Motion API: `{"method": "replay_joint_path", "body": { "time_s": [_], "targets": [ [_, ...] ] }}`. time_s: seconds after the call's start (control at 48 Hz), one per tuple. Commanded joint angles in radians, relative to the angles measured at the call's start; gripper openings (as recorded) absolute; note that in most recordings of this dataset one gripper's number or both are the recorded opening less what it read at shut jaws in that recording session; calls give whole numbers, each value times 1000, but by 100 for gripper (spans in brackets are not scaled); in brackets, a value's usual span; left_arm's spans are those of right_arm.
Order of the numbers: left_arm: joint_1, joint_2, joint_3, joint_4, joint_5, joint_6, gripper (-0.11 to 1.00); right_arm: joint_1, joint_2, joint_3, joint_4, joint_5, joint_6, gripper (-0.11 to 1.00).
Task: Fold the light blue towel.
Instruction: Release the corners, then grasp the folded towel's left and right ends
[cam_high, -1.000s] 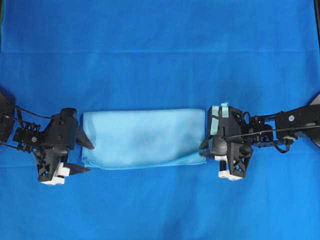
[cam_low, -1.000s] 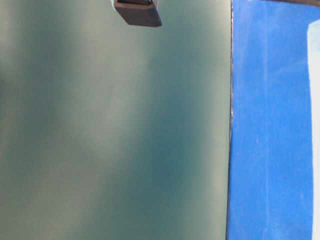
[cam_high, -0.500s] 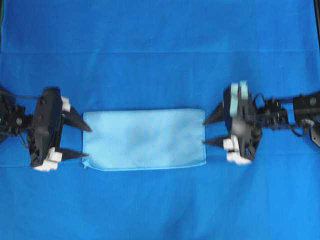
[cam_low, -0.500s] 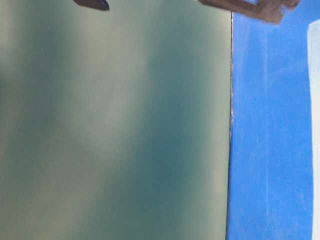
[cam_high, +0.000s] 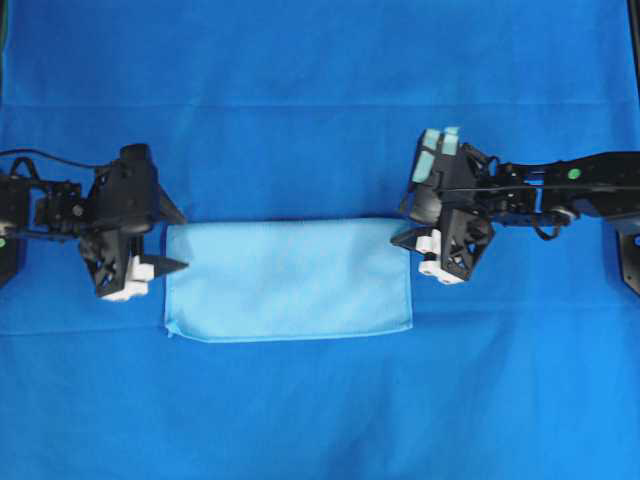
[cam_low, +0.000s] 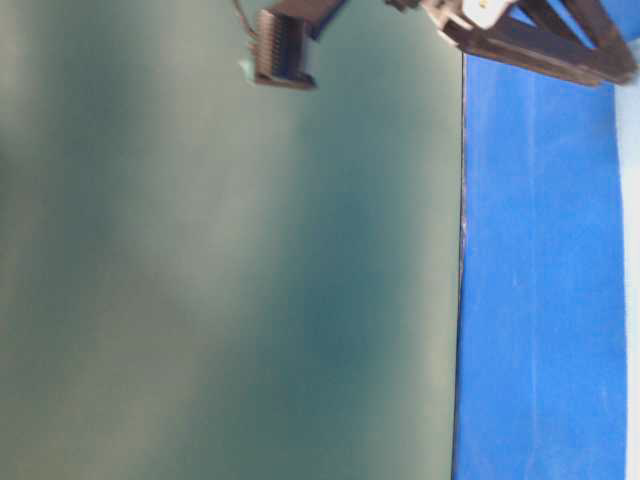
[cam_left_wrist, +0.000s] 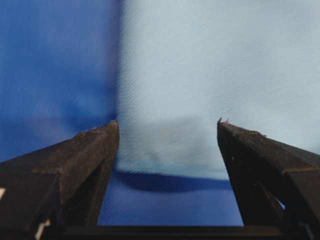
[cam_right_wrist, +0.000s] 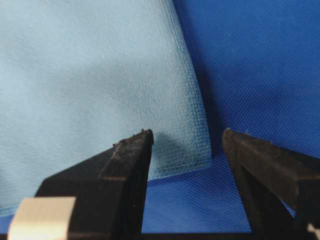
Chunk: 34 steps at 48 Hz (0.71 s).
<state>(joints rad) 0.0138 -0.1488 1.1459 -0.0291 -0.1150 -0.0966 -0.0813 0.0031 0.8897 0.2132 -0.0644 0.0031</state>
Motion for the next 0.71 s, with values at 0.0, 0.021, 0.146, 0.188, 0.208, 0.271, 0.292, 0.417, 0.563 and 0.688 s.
{"method": "replay_joint_path", "body": {
  "time_s": [0.0,0.021,0.146,0.188,0.208,0.271,0.292,0.417,0.563,0.688],
  "targets": [
    [15,28,-12,2,-31,2,73,-21,18,-15,-2,-9,2,61],
    [18,34,-12,0,-35,2,73,-25,25,-14,0,-9,2,61],
    [21,49,-12,2,-57,2,73,-32,37,-15,2,-9,3,61],
    [21,46,-11,0,-57,2,72,-32,38,-15,0,-9,3,61],
    [21,44,-11,0,-57,2,72,-32,37,-15,2,-9,3,61],
    [21,43,-8,2,-51,0,69,-32,38,-14,0,-9,2,61],
    [21,43,-8,0,-49,0,68,-32,37,-14,-2,-9,2,61],
    [21,43,-12,0,-26,0,54,-29,37,-15,-2,-9,0,57],
    [21,44,-15,0,25,3,18,-18,37,-14,-18,-5,-2,22],
    [21,44,-15,0,48,-2,2,-17,37,-17,-25,-2,-2,2]
  ]
}}
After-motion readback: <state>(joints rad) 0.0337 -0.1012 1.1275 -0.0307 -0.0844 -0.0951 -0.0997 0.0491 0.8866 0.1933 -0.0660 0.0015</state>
